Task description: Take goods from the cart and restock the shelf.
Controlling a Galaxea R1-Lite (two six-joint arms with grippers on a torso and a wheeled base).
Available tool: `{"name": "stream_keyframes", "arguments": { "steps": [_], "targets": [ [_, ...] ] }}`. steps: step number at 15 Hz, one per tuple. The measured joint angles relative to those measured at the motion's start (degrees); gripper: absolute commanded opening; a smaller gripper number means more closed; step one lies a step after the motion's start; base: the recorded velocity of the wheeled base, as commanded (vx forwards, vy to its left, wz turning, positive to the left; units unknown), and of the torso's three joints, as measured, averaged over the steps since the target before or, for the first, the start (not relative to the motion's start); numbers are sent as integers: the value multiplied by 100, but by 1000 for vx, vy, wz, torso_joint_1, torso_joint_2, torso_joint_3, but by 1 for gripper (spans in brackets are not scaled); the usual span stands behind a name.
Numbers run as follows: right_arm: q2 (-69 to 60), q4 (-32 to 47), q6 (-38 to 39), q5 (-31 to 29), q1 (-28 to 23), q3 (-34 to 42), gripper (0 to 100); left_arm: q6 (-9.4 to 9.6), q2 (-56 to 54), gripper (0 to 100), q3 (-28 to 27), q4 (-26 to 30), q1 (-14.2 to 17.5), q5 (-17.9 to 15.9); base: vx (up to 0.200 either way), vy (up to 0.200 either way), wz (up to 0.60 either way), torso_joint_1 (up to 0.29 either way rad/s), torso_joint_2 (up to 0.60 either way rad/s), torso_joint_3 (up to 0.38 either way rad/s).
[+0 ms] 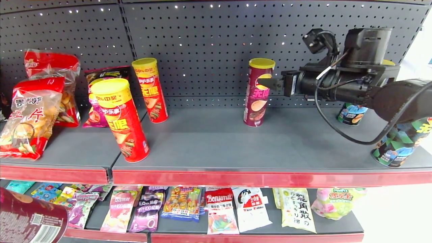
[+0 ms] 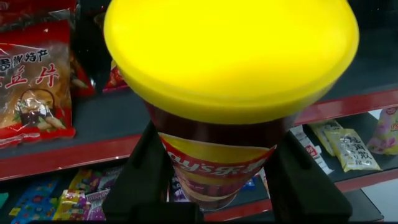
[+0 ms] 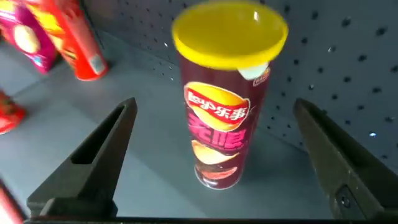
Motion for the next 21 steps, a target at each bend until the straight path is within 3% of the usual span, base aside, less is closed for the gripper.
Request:
{"name": "stream_keyframes", "arguments": {
  "steps": [14,15,21],
  "targets": [
    [931,24,9,-139,232,-902,100,0,0,0,20,0,0,5,0,0,0,0,0,0],
    [1003,24,9,-139,250,-985,0,0,0,0,26,5,0,2,0,0,0,0,0,0],
    [1370,233,22,-282,289,-1477,0,0,-5,0,52,10,-5,2,0,0,0,0,0,0]
  ]
}}
